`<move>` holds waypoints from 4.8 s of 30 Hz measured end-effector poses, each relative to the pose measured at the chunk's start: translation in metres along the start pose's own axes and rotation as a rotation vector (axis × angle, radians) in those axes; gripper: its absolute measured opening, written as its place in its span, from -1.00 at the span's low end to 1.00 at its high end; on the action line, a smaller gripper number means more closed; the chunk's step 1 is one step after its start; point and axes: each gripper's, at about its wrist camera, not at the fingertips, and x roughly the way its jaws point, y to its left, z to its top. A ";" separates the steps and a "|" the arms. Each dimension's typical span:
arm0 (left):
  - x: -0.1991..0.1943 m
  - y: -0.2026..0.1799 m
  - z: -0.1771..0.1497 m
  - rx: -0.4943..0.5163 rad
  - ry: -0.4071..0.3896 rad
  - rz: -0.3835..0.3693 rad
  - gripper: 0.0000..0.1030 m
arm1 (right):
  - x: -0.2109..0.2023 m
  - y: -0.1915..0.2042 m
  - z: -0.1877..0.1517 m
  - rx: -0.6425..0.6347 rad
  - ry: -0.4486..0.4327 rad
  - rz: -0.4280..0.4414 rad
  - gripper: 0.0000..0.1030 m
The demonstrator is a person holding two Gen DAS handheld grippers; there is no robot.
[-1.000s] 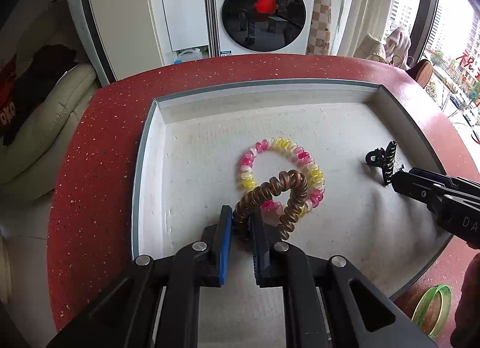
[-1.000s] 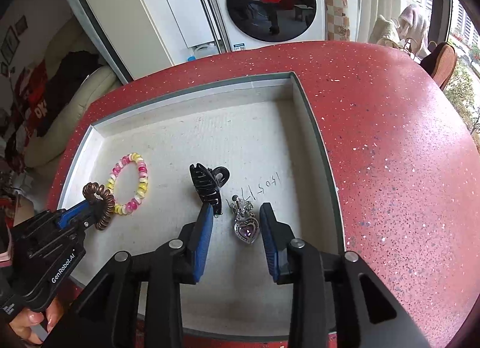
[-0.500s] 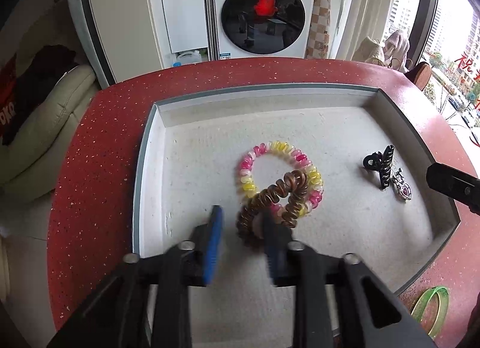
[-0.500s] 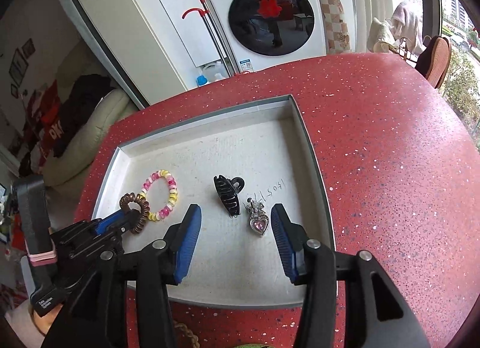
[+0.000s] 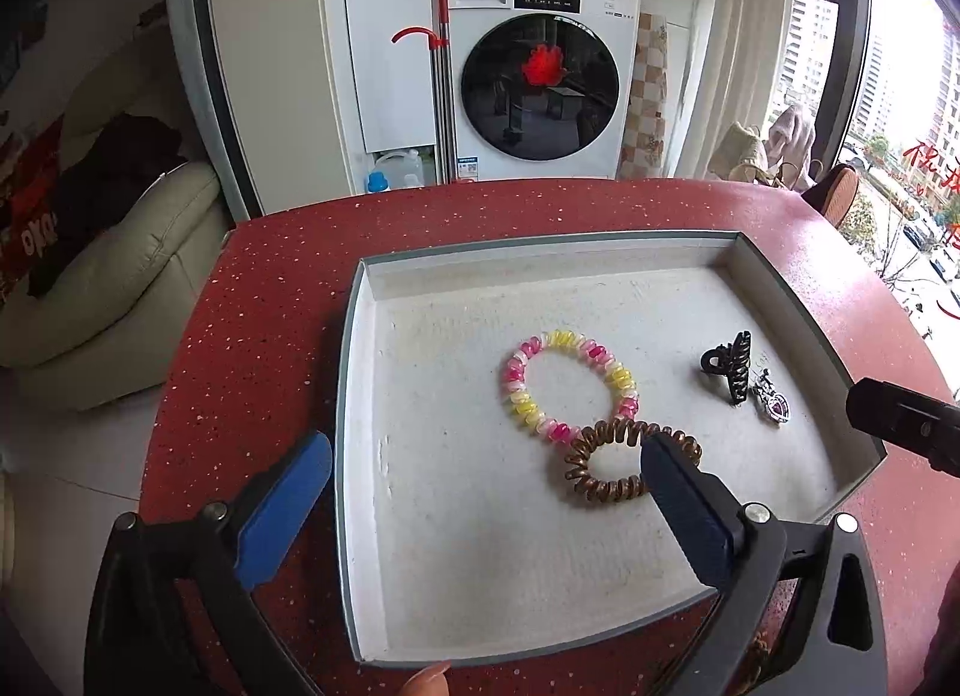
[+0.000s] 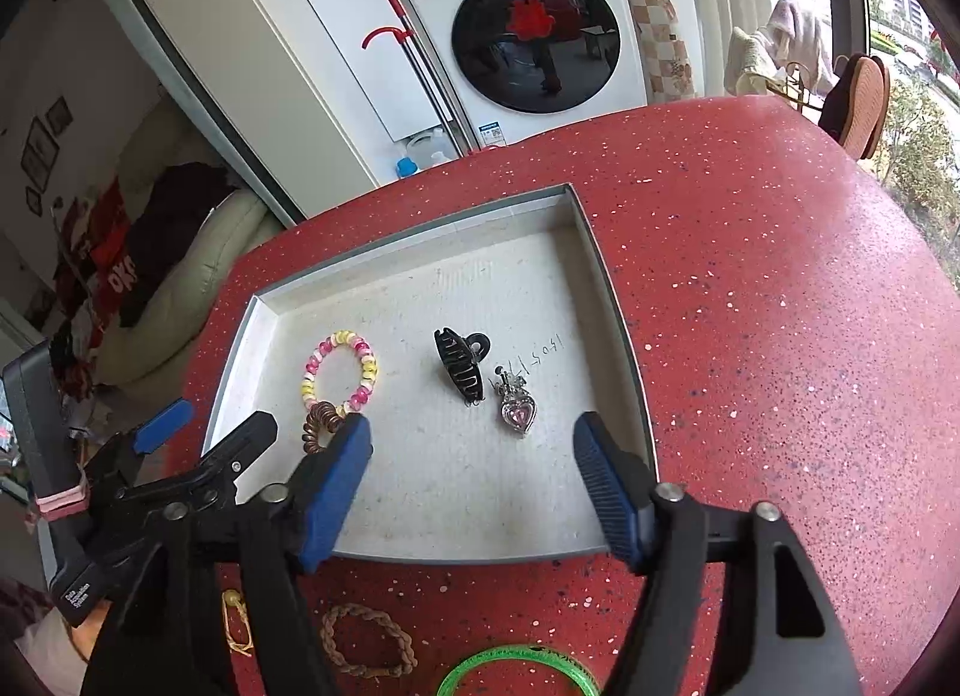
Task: Organize jewelry
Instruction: 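Move both tools back toward the yellow hair tie and green bangle, then grasp the yellow hair tie with left tool while right tool grasps green bangle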
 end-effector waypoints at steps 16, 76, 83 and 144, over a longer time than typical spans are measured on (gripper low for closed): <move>-0.071 0.026 -0.069 0.017 0.008 0.002 1.00 | -0.052 0.014 -0.041 -0.055 -0.022 0.019 1.00; -0.052 0.013 -0.122 0.200 0.141 -0.115 -0.38 | -0.023 -0.006 -0.111 -0.207 0.129 -0.289 -0.23; -0.059 0.020 -0.125 0.133 0.138 -0.158 -0.66 | -0.026 -0.004 -0.113 -0.195 0.131 -0.282 -0.85; -0.090 0.003 -0.112 0.047 0.023 -0.182 -0.62 | -0.079 0.007 -0.108 -0.122 0.011 -0.099 -0.85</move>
